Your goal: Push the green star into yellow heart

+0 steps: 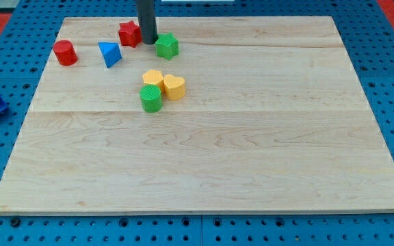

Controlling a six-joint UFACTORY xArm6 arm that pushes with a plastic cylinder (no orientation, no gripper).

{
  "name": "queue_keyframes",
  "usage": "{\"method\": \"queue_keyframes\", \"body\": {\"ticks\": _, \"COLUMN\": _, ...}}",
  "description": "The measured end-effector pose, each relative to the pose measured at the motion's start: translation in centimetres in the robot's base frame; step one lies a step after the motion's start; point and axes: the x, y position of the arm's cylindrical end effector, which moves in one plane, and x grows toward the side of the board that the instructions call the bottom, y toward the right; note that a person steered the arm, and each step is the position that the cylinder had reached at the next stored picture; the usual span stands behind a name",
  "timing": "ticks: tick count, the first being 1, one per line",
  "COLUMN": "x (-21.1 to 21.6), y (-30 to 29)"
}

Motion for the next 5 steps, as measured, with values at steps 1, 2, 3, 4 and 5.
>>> {"method": "queue_keyframes", "body": {"ticks": 1, "x": 0.4, "y": 2.7}}
{"method": "queue_keyframes", "body": {"ticks": 2, "x": 5.1, "y": 2.8}}
{"method": "queue_keyframes", "body": {"ticks": 3, "x": 8.2, "y": 3.9}}
{"method": "queue_keyframes", "body": {"ticks": 4, "x": 6.4, "y": 5.3}}
{"method": "queue_keyframes", "body": {"ticks": 5, "x": -0.5, "y": 4.5}}
